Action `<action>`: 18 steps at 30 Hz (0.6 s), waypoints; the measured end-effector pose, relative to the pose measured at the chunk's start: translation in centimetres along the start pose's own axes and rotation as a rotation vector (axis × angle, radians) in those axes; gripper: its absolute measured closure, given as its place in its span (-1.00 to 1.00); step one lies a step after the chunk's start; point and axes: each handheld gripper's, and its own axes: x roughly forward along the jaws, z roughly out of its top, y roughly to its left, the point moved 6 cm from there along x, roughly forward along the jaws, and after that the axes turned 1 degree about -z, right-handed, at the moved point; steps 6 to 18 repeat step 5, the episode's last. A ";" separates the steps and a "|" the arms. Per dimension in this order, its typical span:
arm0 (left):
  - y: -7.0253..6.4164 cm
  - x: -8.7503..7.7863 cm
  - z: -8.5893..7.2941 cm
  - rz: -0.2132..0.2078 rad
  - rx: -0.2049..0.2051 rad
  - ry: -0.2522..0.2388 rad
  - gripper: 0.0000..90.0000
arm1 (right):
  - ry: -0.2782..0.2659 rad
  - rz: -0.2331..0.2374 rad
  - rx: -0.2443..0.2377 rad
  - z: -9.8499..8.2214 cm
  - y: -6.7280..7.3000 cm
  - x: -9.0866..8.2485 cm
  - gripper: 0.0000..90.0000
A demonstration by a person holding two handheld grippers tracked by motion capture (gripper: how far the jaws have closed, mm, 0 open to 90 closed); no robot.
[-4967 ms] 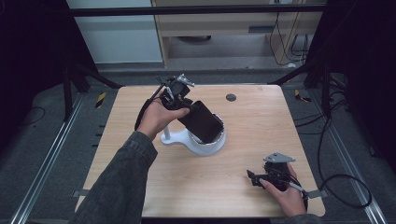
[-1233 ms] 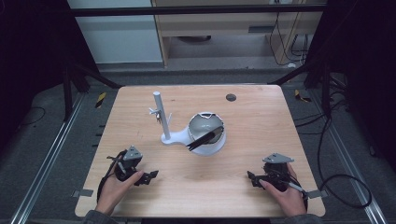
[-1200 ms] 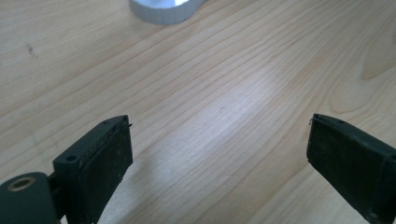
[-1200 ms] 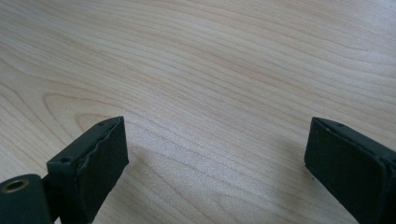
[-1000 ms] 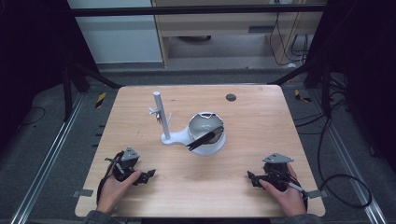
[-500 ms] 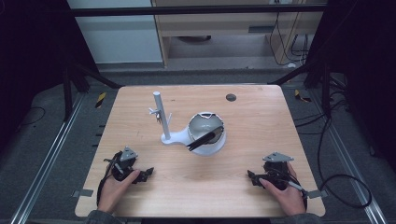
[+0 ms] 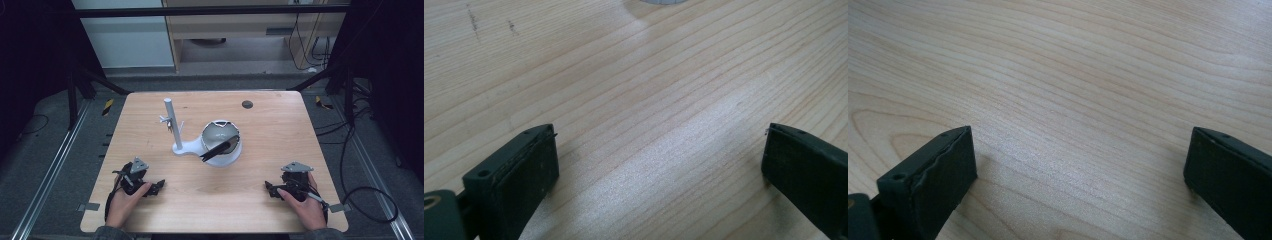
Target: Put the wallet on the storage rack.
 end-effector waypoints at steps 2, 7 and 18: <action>0.0 0.0 0.0 0.002 -0.002 0.000 -0.98 | -0.001 0.005 -0.001 0.0 0.1 0.0 -0.99; 0.0 0.0 0.0 0.001 -0.005 0.001 -0.99 | -0.001 0.006 -0.002 0.0 0.1 0.0 -0.99; 0.0 0.0 0.0 0.001 -0.005 0.001 -0.99 | -0.001 0.006 -0.002 0.0 0.1 0.0 -0.99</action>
